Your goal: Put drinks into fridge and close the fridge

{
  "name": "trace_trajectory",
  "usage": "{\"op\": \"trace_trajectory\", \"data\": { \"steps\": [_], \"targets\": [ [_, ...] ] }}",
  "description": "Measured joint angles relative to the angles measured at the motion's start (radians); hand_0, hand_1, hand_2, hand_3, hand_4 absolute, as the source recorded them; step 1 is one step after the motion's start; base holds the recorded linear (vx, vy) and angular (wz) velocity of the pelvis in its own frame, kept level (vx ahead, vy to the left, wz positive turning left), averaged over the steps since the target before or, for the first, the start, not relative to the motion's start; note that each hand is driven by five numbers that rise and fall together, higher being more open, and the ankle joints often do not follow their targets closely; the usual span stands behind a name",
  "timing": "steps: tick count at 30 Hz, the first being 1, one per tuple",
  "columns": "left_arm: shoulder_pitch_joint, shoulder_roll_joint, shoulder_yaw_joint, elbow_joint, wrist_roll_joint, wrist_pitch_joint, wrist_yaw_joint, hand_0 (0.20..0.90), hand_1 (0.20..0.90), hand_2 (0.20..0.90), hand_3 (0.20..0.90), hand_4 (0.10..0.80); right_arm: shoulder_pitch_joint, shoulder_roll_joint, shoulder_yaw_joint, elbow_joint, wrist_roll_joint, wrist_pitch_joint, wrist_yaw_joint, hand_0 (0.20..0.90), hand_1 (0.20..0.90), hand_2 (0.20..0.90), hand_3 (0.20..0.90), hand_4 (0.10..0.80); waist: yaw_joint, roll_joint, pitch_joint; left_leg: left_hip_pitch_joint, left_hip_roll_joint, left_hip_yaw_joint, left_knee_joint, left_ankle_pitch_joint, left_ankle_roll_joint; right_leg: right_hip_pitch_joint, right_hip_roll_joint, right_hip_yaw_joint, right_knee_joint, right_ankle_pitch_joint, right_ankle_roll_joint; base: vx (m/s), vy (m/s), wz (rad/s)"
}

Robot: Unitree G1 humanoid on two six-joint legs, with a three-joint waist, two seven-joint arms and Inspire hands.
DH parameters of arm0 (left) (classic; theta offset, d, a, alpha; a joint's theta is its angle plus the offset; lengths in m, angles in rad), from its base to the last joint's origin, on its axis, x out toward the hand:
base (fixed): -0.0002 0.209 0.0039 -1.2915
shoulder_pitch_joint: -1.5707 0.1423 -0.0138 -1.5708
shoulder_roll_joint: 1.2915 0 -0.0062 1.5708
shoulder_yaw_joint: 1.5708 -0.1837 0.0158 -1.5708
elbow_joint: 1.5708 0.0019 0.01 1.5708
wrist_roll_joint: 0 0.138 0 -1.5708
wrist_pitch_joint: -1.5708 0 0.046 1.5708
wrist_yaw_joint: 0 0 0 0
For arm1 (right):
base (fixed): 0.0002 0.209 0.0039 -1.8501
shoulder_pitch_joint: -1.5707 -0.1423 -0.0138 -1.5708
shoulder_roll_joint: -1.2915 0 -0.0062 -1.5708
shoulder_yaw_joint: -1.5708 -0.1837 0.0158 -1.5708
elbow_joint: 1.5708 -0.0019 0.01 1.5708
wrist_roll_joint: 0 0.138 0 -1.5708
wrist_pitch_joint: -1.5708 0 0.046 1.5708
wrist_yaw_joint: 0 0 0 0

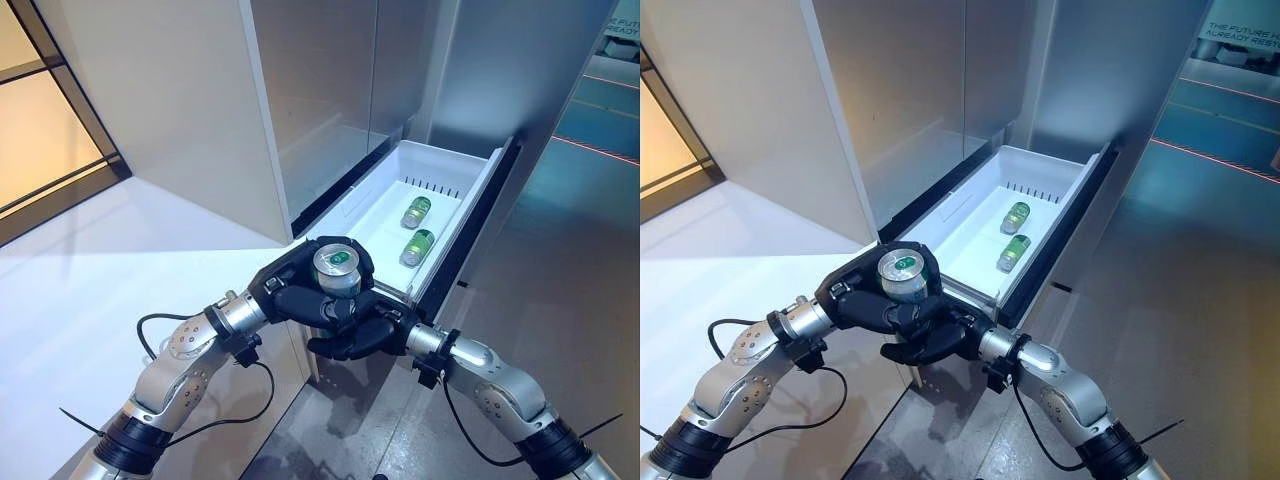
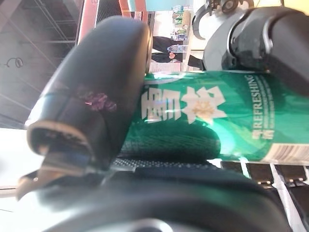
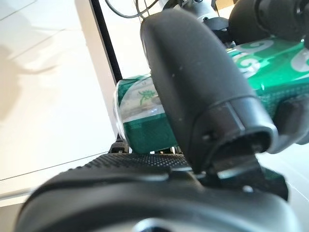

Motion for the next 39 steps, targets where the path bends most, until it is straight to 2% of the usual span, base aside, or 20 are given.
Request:
{"op": "trace_trajectory", "data": {
  "steps": [5,6,7,17,25,26,27,28,34,39],
  "targets": [
    [0.000,0.000,-0.013,0.000,-0.002,0.001,0.005,0.300,0.300,0.300,0.200,0.100,-0.004,-0.021,0.014,0.000,0.014,0.001,-0.003,0.900,0.900,0.900,0.900,0.800,0.015,0.000,0.000,0.000,0.000,0.003,0.000,0.000,0.000,0.000,0.000,0.001,0.000,0.000,0.000,0.000,0.000,0.00],
    [0.000,-0.001,-0.016,0.000,-0.004,0.001,0.008,0.300,0.300,0.300,0.200,0.100,-0.004,-0.022,0.016,0.000,0.017,0.002,-0.004,0.436,0.436,0.436,0.359,0.259,0.017,0.000,0.000,0.000,0.000,0.003,0.000,0.000,0.000,0.000,0.000,0.001,0.000,0.000,0.000,0.000,0.000,0.00],
    [0.000,-0.001,-0.018,0.000,-0.007,0.001,0.012,0.300,0.300,0.300,0.200,0.100,-0.004,-0.022,0.019,0.000,0.022,0.002,-0.010,0.300,0.300,0.300,0.200,0.100,0.017,0.000,0.000,0.000,0.000,0.003,0.000,0.000,0.000,0.000,0.000,0.001,0.000,0.000,0.000,0.000,0.000,0.00],
    [0.000,-0.011,-0.016,0.029,-0.083,0.001,0.045,0.300,0.300,0.300,0.200,0.100,-0.004,-0.022,0.038,-0.001,0.043,-0.014,-0.050,0.300,0.300,0.300,0.200,0.100,0.018,-0.001,0.000,0.000,0.000,0.002,0.000,0.000,0.000,0.000,0.000,0.001,0.000,0.000,0.000,0.000,0.000,0.00],
    [0.000,-0.021,-0.009,0.028,-0.075,0.001,0.045,0.312,0.312,0.312,0.214,0.114,-0.004,-0.026,0.046,-0.011,0.042,-0.031,-0.078,0.300,0.300,0.300,0.200,0.100,0.018,-0.006,0.000,0.000,0.000,0.003,0.000,0.000,0.000,0.000,0.000,0.001,0.000,0.000,0.000,0.000,0.000,0.00],
    [0.000,-0.023,-0.006,0.028,-0.075,0.001,0.045,0.439,0.439,0.439,0.362,0.262,-0.004,-0.027,0.046,-0.016,0.041,-0.031,-0.085,0.300,0.300,0.300,0.200,0.100,0.018,-0.007,0.001,0.000,0.000,0.003,0.000,0.000,0.000,0.000,0.000,0.001,0.000,0.000,0.000,0.000,0.000,0.00],
    [0.000,-0.023,-0.003,0.027,-0.075,0.001,0.042,0.481,0.481,0.481,0.411,0.311,-0.004,-0.027,0.046,-0.022,0.038,-0.031,-0.090,0.300,0.300,0.300,0.200,0.100,0.018,-0.009,0.001,0.000,0.000,0.003,0.000,0.000,0.000,0.000,0.000,0.001,0.000,0.000,0.000,0.000,0.000,0.00],
    [0.000,-0.023,-0.001,0.026,-0.075,0.001,0.040,0.900,0.900,0.900,0.900,0.800,-0.004,-0.032,0.046,-0.029,0.034,-0.031,-0.096,0.300,0.300,0.300,0.200,0.100,0.018,-0.010,0.002,0.000,0.000,0.002,0.000,0.000,0.000,0.000,0.000,0.001,0.000,0.000,0.000,0.000,0.000,0.00],
    [-0.010,-0.019,0.004,0.022,-0.067,-0.009,0.048,0.900,0.900,0.900,0.900,0.800,-0.032,-0.079,0.044,-0.050,0.017,-0.027,-0.123,0.300,0.300,0.300,0.200,0.100,0.018,-0.023,0.007,0.000,0.000,0.002,0.000,0.000,0.000,-0.001,0.000,0.001,0.000,0.000,0.001,0.000,0.000,0.00],
    [-0.034,-0.016,0.007,0.022,-0.030,-0.091,0.082,0.900,0.900,0.900,0.900,0.800,-0.110,-0.107,0.037,-0.055,0.016,-0.019,-0.145,0.300,0.300,0.300,0.200,0.100,0.017,-0.032,0.013,-0.001,0.000,0.002,0.000,0.000,0.000,-0.001,0.000,0.001,0.000,0.001,0.000,0.000,0.000,0.00]
  ]
}}
